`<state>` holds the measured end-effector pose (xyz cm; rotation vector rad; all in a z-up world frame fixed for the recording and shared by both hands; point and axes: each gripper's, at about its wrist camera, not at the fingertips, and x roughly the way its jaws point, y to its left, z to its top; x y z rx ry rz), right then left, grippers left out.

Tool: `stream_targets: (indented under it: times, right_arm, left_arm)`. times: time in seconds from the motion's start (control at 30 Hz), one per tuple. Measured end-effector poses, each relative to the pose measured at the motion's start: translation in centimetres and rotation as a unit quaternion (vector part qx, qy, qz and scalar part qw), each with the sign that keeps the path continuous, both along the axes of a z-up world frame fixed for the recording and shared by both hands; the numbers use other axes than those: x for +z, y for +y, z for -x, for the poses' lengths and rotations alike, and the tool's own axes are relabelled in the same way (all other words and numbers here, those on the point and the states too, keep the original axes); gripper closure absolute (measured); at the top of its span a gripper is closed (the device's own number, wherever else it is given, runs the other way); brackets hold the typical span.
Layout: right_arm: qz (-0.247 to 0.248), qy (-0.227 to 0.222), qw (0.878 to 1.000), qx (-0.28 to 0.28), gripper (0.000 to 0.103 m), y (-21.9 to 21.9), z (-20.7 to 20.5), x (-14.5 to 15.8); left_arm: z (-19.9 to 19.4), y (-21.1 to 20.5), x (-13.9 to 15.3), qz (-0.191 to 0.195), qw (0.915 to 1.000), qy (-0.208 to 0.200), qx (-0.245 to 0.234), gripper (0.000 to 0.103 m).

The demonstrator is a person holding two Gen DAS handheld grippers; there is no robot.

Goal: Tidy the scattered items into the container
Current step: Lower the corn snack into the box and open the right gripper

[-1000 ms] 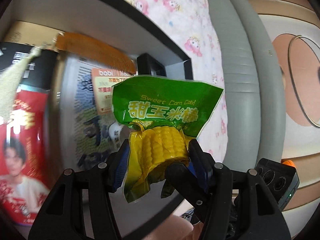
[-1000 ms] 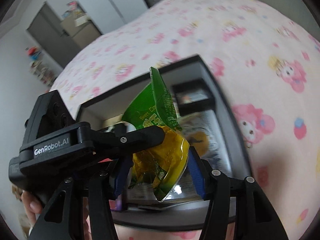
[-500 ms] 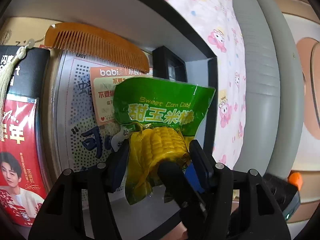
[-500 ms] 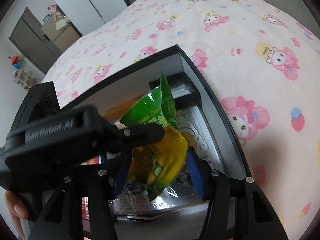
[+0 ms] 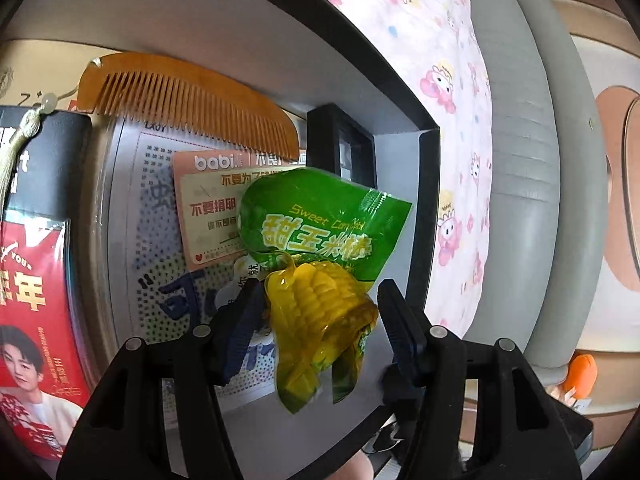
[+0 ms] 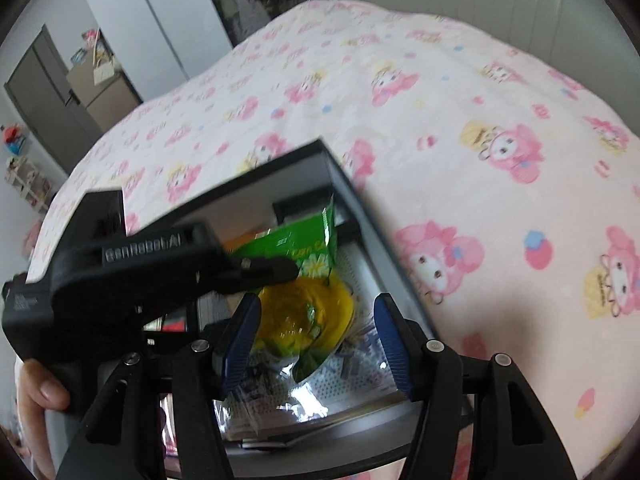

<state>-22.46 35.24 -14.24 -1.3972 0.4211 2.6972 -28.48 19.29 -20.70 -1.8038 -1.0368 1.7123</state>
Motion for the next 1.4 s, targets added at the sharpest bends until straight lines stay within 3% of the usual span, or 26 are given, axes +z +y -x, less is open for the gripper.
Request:
stream_targets:
  times: [0.2, 0.27, 0.4, 0.5, 0.6, 0.73, 0.83, 0.93, 1.1, 1.2, 1.33, 1.4]
  right_arm:
    - [-0.022, 0.05, 0.998, -0.031, 0.048, 0.6, -0.6, 1.9]
    - [-0.012, 0.04, 0.999, -0.025, 0.046, 0.7, 0.3, 1.6]
    - [0.057, -0.013, 0.998, 0.012, 0.046, 1.2, 1.8, -0.3]
    - [0.122, -0.02, 0.992, 0.034, 0.047, 2.7, 2.3, -0.8]
    - [0.128, -0.014, 0.991, 0.03, 0.052, 3.5, 2.0, -0.5]
    - [0.135, -0.006, 0.99, 0.024, 0.053, 4.6, 1.6, -0.1]
    - [0.137, -0.007, 0.99, 0.019, 0.053, 4.6, 1.5, -0.2]
    - [0.126, -0.008, 0.992, 0.02, 0.052, 4.1, 1.6, -0.4]
    - [0.099, -0.013, 0.995, 0.021, 0.052, 3.0, 1.6, -0.5]
    - [0.059, -0.005, 0.998, 0.026, 0.051, 1.6, 1.2, 0.3]
    - [0.01, 0.014, 0.999, 0.039, 0.049, -0.6, 0.0, 1.7]
    - [-0.008, 0.023, 0.999, 0.047, 0.049, -1.8, -0.7, 2.3]
  left_arm:
    - [-1.6, -0.2, 0.9, -0.005, 0.9999, 0.013, 0.007, 0.043]
    - [-2.4, -0.8, 1.7, 0.026, 0.9993, 0.021, 0.013, 0.043]
    - [-4.0, -2.0, 3.3, 0.098, 0.9941, 0.038, 0.025, 0.043]
    - [-5.2, -2.9, 4.4, 0.151, 0.9866, 0.05, 0.034, 0.047]
    - [-6.1, -2.6, 4.0, 0.181, 0.9823, 0.046, 0.019, 0.051]
    - [-7.2, -1.1, 3.4, 0.192, 0.9802, 0.048, -0.011, 0.055]
    - [-7.9, 0.1, 3.5, 0.171, 0.9833, 0.05, -0.034, 0.055]
    - [-9.2, 0.4, 4.0, 0.145, 0.9865, 0.059, -0.047, 0.055]
    - [-12.5, -0.8, 6.6, 0.145, 0.9807, 0.118, -0.056, 0.055]
    - [-15.0, -2.1, 8.0, 0.177, 0.9697, 0.159, -0.054, 0.053]
    - [-18.2, -4.5, 10.1, 0.184, 0.961, 0.202, -0.042, 0.051]
    - [-14.4, -4.0, 11.1, 0.202, 0.9522, 0.226, -0.036, 0.051]
